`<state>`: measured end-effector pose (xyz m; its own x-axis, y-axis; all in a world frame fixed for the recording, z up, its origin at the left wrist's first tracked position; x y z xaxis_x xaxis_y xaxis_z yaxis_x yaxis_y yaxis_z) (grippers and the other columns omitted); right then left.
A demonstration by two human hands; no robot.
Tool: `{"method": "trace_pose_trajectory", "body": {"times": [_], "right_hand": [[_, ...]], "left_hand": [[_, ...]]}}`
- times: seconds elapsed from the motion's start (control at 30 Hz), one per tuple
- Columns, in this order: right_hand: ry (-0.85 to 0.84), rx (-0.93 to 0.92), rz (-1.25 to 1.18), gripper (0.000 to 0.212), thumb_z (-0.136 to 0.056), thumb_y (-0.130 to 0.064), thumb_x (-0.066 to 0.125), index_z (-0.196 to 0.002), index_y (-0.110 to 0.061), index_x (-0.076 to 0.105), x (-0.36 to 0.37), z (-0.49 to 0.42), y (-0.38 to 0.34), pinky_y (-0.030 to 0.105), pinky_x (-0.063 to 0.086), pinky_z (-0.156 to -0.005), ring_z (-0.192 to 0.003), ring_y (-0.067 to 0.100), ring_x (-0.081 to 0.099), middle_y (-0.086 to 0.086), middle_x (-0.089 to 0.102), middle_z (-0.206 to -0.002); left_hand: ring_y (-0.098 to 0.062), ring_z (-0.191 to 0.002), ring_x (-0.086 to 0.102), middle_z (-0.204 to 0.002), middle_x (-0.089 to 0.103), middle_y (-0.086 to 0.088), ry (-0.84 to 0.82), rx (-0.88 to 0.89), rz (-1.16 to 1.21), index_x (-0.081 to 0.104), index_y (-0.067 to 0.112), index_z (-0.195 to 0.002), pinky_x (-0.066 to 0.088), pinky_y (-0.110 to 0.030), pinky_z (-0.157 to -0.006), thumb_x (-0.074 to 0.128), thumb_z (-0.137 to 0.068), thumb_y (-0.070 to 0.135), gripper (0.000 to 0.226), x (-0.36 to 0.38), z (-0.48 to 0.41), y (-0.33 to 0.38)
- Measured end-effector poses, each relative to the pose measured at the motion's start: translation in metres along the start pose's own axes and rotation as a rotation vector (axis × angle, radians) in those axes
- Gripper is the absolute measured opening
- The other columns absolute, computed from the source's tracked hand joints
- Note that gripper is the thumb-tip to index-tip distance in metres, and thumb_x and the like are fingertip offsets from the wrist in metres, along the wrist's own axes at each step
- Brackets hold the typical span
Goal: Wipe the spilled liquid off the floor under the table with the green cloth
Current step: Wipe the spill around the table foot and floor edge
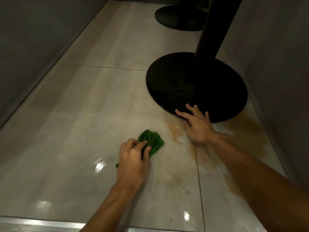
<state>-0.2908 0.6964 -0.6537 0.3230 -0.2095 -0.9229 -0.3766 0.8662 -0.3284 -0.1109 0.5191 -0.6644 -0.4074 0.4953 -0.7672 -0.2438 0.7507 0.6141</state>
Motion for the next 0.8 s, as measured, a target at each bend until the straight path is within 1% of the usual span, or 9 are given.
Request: {"method": "trace_pose_trajectory", "body": {"times": [0.1,0.23,0.3,0.4,0.5,0.57,0.63,0.7,0.8], "right_hand": [[0.003,-0.022,-0.013,0.05,-0.101,-0.028,0.036,-0.145,-0.048,0.023,0.003,0.003,0.002,0.046,-0.013,-0.116,-0.146,0.014,-0.014,-0.009,-0.001,-0.161],[0.006,-0.01,-0.204,0.04,-0.102,-0.024,0.037,-0.138,-0.041,0.044,-0.008,0.01,0.0,0.04,-0.008,-0.116,-0.148,0.014,-0.003,-0.005,0.014,-0.16],[0.036,0.008,-0.359,0.034,-0.102,-0.023,0.041,-0.131,-0.035,0.054,-0.017,0.022,-0.003,0.032,0.008,-0.118,-0.146,0.014,0.014,-0.005,0.031,-0.154],[0.093,-0.005,-0.548,0.026,-0.1,-0.027,0.047,-0.119,-0.034,0.062,-0.03,0.053,-0.003,0.022,0.036,-0.101,-0.127,0.01,0.046,-0.007,0.055,-0.133],[0.099,0.016,-0.662,0.021,-0.096,-0.026,0.054,-0.111,-0.036,0.065,-0.033,0.094,-0.005,0.017,0.046,-0.092,-0.109,-0.002,0.057,-0.015,0.063,-0.118],[0.013,-0.008,-0.757,0.023,-0.092,-0.027,0.063,-0.113,-0.033,0.066,-0.028,0.127,-0.012,0.018,0.05,-0.088,-0.106,0.0,0.06,-0.015,0.065,-0.115],[-0.164,-0.071,-0.747,0.034,-0.086,-0.031,0.07,-0.118,-0.035,0.063,-0.019,0.16,-0.031,0.019,0.049,-0.091,-0.11,0.001,0.058,-0.015,0.062,-0.117],[-0.311,-0.149,-0.659,0.049,-0.079,-0.036,0.075,-0.123,-0.042,0.055,-0.011,0.183,-0.05,0.022,0.046,-0.098,-0.113,0.003,0.055,-0.017,0.059,-0.118],[-0.287,-0.139,-0.652,0.06,-0.075,-0.036,0.079,-0.126,-0.044,0.049,-0.005,0.197,-0.06,0.024,0.049,-0.093,-0.105,0.002,0.06,-0.017,0.063,-0.113]], "left_hand": [[-0.02,-0.093,0.048,-0.1,0.056,-0.002,-0.045,0.024,-0.005,0.07,0.014,-0.108,0.05,-0.036,-0.078,0.055,-0.093,0.031,0.027,0.011,-0.001,0.023],[-0.017,-0.085,0.053,-0.095,0.059,0.004,-0.186,0.268,-0.002,0.072,0.023,-0.1,0.052,-0.029,-0.071,0.048,-0.088,0.039,0.031,0.029,0.044,0.068],[-0.012,-0.085,0.052,-0.096,0.058,0.008,-0.285,0.332,0.018,0.071,0.029,-0.099,0.046,-0.023,-0.071,0.047,-0.086,0.043,0.03,0.036,0.068,0.077],[-0.011,-0.085,0.05,-0.099,0.054,0.009,-0.403,0.453,0.03,0.069,0.032,-0.101,0.043,-0.021,-0.071,0.048,-0.084,0.049,0.032,0.036,0.093,0.083],[-0.01,-0.092,0.045,-0.108,0.05,0.011,-0.528,0.57,-0.112,0.055,0.034,-0.121,0.048,-0.024,-0.069,0.051,-0.07,0.065,0.06,0.028,0.098,0.075],[-0.01,-0.102,0.042,-0.116,0.045,0.014,-0.647,0.517,-0.151,0.039,0.035,-0.135,0.045,-0.026,-0.081,0.062,-0.064,0.053,0.077,0.017,0.09,0.065],[-0.003,-0.113,0.038,-0.118,0.039,0.019,-0.746,0.388,0.012,0.031,0.046,-0.134,0.036,-0.019,-0.095,0.062,-0.076,0.03,0.067,0.007,0.08,0.057],[0.003,-0.104,0.048,-0.112,0.048,0.019,-0.81,0.322,0.163,0.037,0.05,-0.11,0.042,-0.016,-0.09,0.062,-0.079,0.025,0.047,-0.004,0.067,0.064],[-0.009,-0.077,0.061,-0.087,0.063,0.008,-0.858,0.297,0.324,0.039,0.034,-0.092,0.054,-0.035,-0.069,0.068,-0.08,0.019,0.034,-0.018,0.043,0.091]]}}
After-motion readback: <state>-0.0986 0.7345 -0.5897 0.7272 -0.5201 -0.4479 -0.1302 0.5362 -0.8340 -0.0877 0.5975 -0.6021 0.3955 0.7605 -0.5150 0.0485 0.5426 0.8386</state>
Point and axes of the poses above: each hand's wrist, its own z-axis away from the middle knuckle, its own x-axis out of the palm, y = z × x, the point moved 5 cm from there along -z, towards the middle knuckle
